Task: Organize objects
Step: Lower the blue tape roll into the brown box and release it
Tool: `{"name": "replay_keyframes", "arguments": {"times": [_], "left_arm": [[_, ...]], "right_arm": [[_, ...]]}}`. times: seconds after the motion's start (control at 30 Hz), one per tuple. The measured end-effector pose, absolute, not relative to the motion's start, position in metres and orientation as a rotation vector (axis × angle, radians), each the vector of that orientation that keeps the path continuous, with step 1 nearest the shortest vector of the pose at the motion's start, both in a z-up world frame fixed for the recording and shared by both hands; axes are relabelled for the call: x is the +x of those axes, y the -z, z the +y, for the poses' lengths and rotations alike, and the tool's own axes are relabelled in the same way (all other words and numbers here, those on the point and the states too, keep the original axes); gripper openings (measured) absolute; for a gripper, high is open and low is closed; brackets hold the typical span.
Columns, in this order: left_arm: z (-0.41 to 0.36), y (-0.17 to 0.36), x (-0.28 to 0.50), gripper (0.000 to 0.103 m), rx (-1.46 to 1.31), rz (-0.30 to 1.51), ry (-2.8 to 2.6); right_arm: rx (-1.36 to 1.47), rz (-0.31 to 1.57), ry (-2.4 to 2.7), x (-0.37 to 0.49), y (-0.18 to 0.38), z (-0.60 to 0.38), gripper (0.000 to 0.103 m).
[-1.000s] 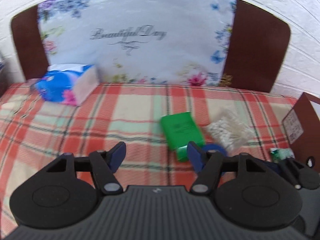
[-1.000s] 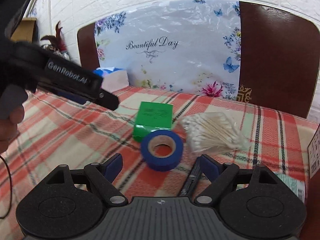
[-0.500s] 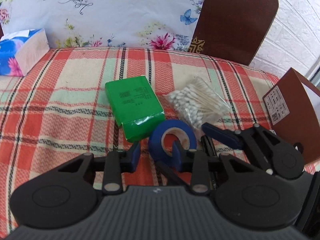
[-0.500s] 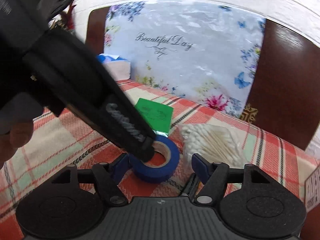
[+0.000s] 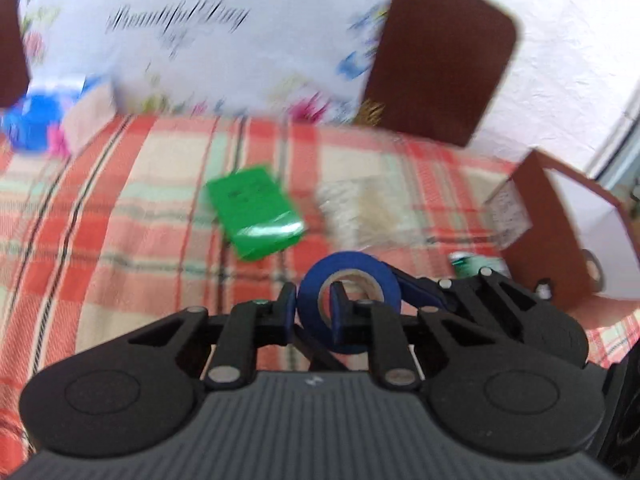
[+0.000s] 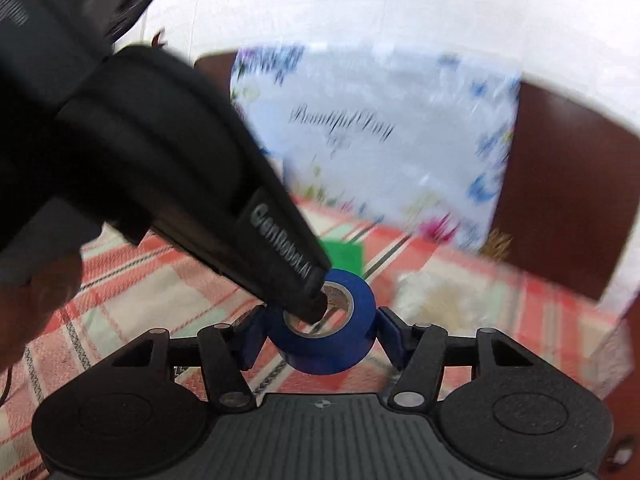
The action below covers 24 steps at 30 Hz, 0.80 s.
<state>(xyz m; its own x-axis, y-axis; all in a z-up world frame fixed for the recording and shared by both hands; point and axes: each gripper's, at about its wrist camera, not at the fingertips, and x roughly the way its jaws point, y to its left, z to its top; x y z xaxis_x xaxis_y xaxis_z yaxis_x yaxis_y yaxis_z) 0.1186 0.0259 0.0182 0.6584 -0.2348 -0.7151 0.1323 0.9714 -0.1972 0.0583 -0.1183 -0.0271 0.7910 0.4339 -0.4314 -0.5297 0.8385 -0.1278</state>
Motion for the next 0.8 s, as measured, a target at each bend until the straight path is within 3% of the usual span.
{"name": "replay_keyframes", "arguments": {"times": [0.3,0.5,0.57,0.63,0.8], "left_arm": [[-0.104,-0.065,0.129,0.02,-0.025,0.733,0.473],[-0.224,-0.061,0.151,0.02,0.076,0.725,0.658],[-0.255,-0.051,0.158,0.025,0.111,0.723,0.69],[-0.274,-0.041,0.16,0.033,0.16,0.711,0.666],[-0.261,-0.048,0.155,0.036,0.147,0.682,0.641]], "right_arm": [[-0.214,0.303,-0.217,0.036,-0.009,-0.231,0.059],[-0.132,0.337,-0.004,0.043,-0.004,-0.332,0.059],[-0.089,0.367,0.044,0.051,0.005,-0.357,0.059],[-0.039,0.399,0.075,0.058,0.014,-0.376,0.061],[0.028,0.366,0.09,0.05,0.017,-0.393,0.061]]}}
